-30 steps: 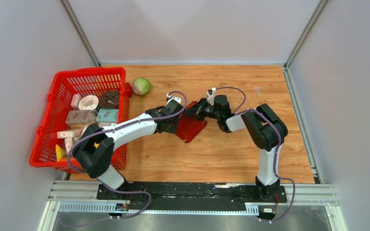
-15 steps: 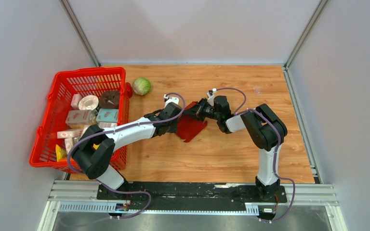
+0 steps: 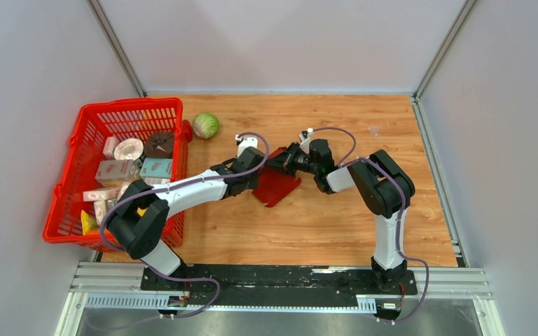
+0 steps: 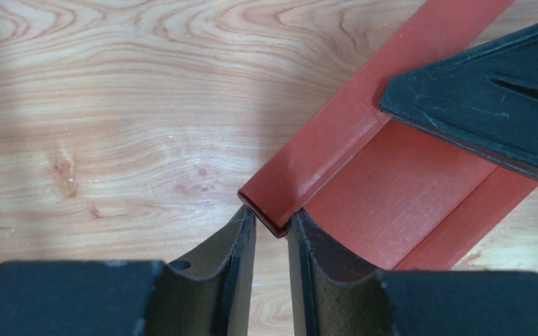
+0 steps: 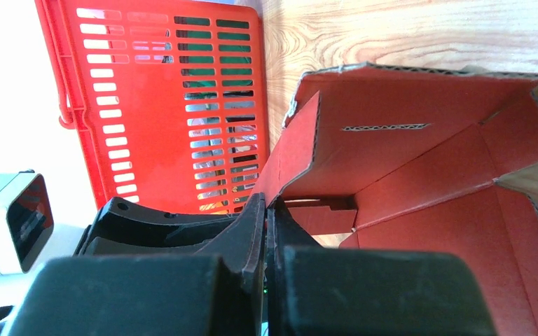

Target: Fold the paper box

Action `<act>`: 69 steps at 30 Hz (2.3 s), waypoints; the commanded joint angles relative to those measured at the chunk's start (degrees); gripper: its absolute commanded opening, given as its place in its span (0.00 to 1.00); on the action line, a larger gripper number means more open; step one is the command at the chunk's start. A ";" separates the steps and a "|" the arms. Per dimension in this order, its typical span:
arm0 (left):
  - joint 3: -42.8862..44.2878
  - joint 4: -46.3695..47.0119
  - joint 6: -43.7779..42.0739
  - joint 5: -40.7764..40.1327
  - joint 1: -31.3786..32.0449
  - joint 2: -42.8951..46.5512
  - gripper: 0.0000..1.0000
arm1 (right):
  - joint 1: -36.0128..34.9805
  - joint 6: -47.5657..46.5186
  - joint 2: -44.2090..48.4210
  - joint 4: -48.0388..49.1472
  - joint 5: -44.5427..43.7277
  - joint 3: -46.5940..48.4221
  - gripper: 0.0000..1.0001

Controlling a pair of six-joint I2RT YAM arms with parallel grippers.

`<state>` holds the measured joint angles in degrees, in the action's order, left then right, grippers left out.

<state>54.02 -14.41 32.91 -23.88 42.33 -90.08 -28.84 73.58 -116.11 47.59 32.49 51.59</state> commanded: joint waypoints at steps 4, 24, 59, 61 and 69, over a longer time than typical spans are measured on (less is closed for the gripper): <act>2.41 1.85 11.63 -5.20 -0.40 -1.23 0.34 | -2.27 -1.16 0.71 -3.21 -0.67 -3.42 0.00; 23.75 -36.62 33.52 -37.55 6.28 -19.24 0.00 | -2.54 4.73 4.05 2.42 -1.38 -7.91 0.00; -2.35 10.29 -7.94 8.84 2.94 2.99 0.00 | -0.69 -46.23 42.71 -60.50 -18.15 0.37 0.82; -1.64 9.23 -8.47 10.16 3.02 2.29 0.00 | -0.34 -47.73 46.39 -64.27 -20.44 -1.31 0.85; -4.10 13.72 -8.39 11.58 2.94 1.41 0.00 | 0.45 -52.23 51.60 -67.55 -20.09 -7.11 0.90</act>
<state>50.46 -4.38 25.54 -14.00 45.36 -88.51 -28.67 25.32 -66.54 -18.26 13.87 46.70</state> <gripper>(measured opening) 0.104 0.893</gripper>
